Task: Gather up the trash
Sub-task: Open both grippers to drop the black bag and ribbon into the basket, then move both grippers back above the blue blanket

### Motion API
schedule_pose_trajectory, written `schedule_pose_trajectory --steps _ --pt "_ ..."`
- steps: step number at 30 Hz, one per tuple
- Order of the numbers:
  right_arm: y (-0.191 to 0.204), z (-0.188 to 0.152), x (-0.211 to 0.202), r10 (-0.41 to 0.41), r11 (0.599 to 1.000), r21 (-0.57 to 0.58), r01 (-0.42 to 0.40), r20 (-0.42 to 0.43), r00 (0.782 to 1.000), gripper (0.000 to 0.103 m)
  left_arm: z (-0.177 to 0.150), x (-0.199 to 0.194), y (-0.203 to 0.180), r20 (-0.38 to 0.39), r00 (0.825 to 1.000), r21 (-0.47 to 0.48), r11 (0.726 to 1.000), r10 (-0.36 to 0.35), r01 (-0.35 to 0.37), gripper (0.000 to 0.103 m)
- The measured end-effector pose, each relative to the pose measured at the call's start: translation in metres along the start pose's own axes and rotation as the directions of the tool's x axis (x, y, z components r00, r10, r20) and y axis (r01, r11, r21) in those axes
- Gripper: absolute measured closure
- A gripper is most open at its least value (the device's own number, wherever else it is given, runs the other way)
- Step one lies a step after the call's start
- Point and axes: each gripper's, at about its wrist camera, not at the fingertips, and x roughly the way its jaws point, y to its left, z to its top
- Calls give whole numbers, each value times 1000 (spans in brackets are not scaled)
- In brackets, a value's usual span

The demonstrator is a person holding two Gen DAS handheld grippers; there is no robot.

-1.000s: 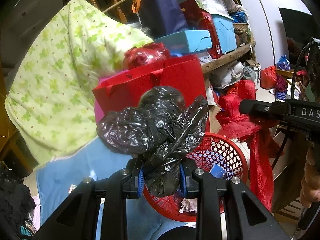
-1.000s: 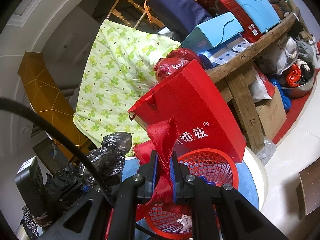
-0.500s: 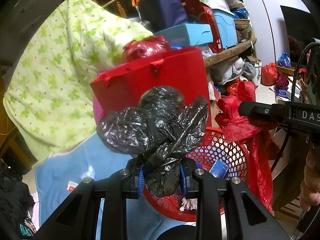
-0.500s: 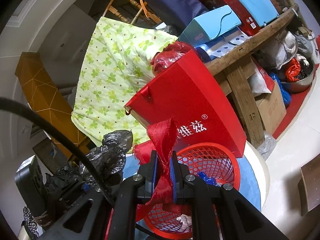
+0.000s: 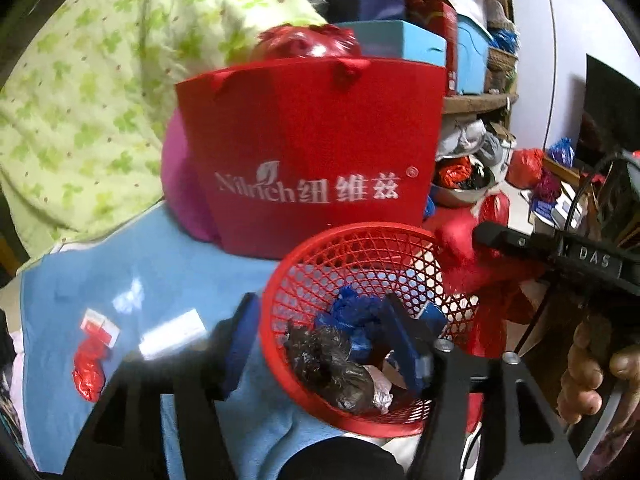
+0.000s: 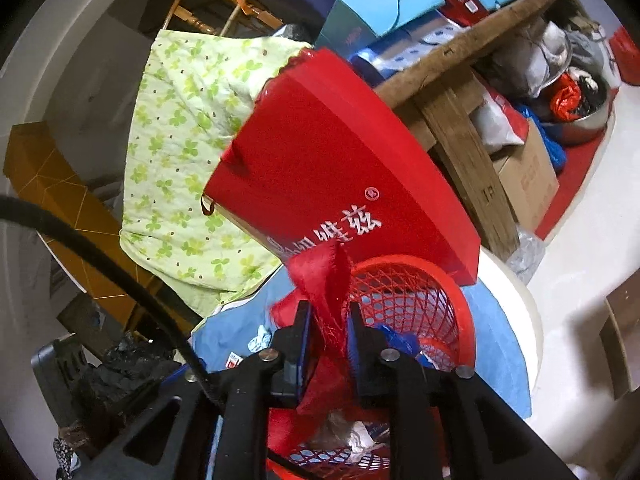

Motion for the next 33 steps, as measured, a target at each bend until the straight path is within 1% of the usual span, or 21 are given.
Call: schedule_pose_trajectory --steps 4,5,6,7,8,10,11,12,14,17,18,19,20,22,24,25,26,27,30,31,33 --pt "5 -3 5 14 1000 7 -14 -12 1000 72 -5 -8 12 7 1000 -18 1000 10 -10 36" --pt "8 -3 5 14 1000 -1 -14 -8 1000 61 -8 -12 16 11 1000 -20 1000 16 -16 36" --pt "13 -4 3 7 1000 -15 -7 9 1000 37 -10 -16 20 14 1000 -23 999 23 -23 36" --pt "17 -5 -1 9 1000 -22 -9 31 999 29 -12 -19 24 17 999 -26 999 28 -28 36" --pt "22 -6 -4 20 999 -37 -19 50 999 28 -16 -24 30 23 999 -32 999 37 -36 36" --pt "35 -7 -5 45 996 -81 -41 43 998 28 -25 -33 39 29 998 -40 998 58 -57 35" --pt "44 -9 -6 59 992 -111 -55 38 998 28 -29 -36 44 29 997 -44 997 69 -68 33" --pt "56 -11 -7 75 987 -145 -69 33 997 28 -33 -40 50 29 996 -52 995 88 -87 31" --pt "78 -17 -9 92 975 -208 -83 33 995 28 -44 -50 66 31 991 -79 989 132 -129 31" --pt "125 -31 -13 117 938 -331 -101 30 993 28 -61 -66 88 34 977 -98 973 212 -208 30" --pt "142 -38 -13 135 920 -375 -119 17 991 28 -69 -72 98 39 968 -105 964 248 -243 27" --pt "154 -44 -12 147 904 -406 -133 4 989 28 -75 -75 107 38 961 -115 957 272 -266 26" --pt "169 -51 -8 161 885 -440 -150 -13 987 28 -82 -79 121 29 954 -133 947 298 -292 26" --pt "197 -69 1 182 851 -492 -185 -54 982 28 -98 -84 152 -8 940 -200 920 342 -337 26" --pt "219 -89 18 200 826 -516 -229 -112 973 28 -113 -87 178 -42 924 -262 889 379 -376 26" --pt "228 -97 26 203 815 -525 -245 -137 969 28 -122 -88 192 -61 914 -289 870 401 -400 26" --pt "237 -108 35 203 803 -537 -259 -163 966 28 -128 -88 200 -75 907 -303 857 414 -416 26" --pt "245 -121 48 198 790 -550 -272 -191 962 27 -137 -86 213 -100 897 -323 838 431 -439 26" --pt "259 -157 88 162 766 -572 -294 -271 949 27 -165 -76 243 -161 874 -367 794 458 -484 26" --pt "259 -167 99 147 761 -579 -292 -285 947 27 -175 -69 252 -187 867 -379 780 462 -498 26" --pt "256 -189 131 90 752 -601 -269 -310 946 27 -193 -57 264 -225 864 -392 770 450 -503 26"
